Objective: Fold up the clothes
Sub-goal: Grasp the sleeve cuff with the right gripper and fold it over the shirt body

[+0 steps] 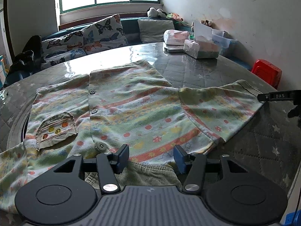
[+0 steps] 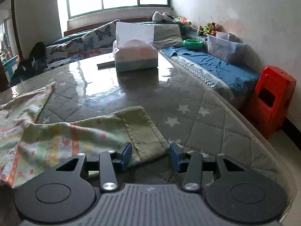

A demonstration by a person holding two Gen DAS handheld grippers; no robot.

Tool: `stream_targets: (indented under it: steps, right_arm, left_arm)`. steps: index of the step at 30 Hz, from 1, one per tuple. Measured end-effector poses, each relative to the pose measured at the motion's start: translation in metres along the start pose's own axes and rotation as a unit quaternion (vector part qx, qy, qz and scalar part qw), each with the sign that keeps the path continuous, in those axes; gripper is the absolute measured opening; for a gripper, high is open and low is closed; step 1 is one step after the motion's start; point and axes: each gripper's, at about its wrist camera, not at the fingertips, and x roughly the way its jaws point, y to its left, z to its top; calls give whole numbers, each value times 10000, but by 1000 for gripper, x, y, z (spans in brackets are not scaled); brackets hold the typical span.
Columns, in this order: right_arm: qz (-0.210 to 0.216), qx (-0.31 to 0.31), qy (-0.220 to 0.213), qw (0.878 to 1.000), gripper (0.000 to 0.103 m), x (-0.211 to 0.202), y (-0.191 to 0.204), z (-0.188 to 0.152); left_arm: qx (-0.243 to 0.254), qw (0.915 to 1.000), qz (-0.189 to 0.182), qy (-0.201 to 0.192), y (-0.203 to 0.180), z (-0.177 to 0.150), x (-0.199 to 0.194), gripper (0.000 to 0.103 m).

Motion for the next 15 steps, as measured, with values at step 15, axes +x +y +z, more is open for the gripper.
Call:
stream_targets:
  steps: [15]
  right_arm:
    - [252,289,-111,9992,12,3,-3,3]
  left_arm:
    - [21,9999,138,-55,-2,6,0,94]
